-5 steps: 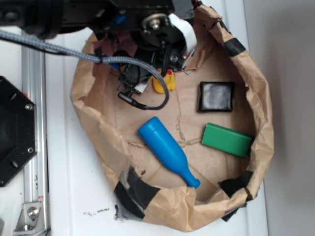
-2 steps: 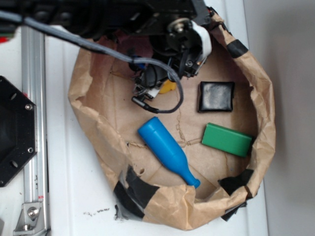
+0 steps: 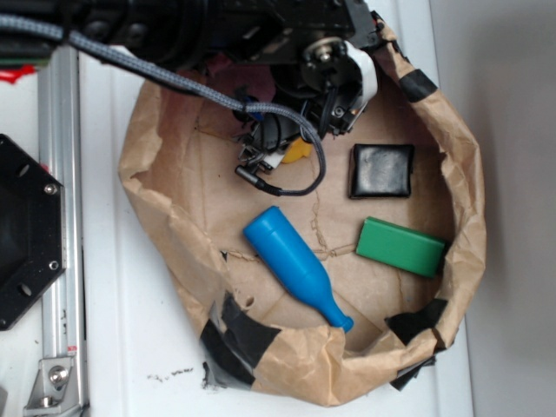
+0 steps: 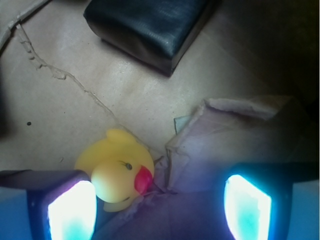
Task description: Grab the yellow duck.
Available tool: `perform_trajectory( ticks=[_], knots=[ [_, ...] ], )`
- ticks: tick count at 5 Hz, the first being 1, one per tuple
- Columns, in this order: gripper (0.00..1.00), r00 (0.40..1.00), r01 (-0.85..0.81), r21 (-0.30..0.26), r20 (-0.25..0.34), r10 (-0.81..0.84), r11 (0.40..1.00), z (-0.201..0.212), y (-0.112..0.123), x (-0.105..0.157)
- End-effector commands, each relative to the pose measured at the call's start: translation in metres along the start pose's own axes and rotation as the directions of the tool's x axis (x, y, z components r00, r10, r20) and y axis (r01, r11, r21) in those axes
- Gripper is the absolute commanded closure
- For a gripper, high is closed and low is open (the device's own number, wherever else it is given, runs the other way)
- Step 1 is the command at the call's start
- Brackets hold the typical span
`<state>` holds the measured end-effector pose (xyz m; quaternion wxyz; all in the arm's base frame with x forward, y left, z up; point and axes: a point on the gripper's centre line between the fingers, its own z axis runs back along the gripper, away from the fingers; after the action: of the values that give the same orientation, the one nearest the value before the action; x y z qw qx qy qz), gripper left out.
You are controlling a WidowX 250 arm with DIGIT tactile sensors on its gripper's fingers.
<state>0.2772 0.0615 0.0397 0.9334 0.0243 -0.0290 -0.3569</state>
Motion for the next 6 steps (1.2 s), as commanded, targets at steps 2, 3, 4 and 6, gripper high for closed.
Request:
perform_trajectory(
  ticks=[2, 3, 4, 6],
  knots=[
    [0.00, 0.999, 0.000, -0.017, 0.055, 0.001, 1.000, 0.012, -0.006, 0.011],
    [0.00, 0.996, -0.023, -0.036, 0.080, 0.026, 0.999, 0.015, -0.005, 0.012],
    [0.00, 0.997, -0.023, -0.013, 0.069, 0.024, 1.000, 0.012, -0.005, 0.015],
    [0.00, 0.999, -0.010, 0.002, 0.054, 0.010, 1.000, 0.004, -0.004, 0.019]
  ],
)
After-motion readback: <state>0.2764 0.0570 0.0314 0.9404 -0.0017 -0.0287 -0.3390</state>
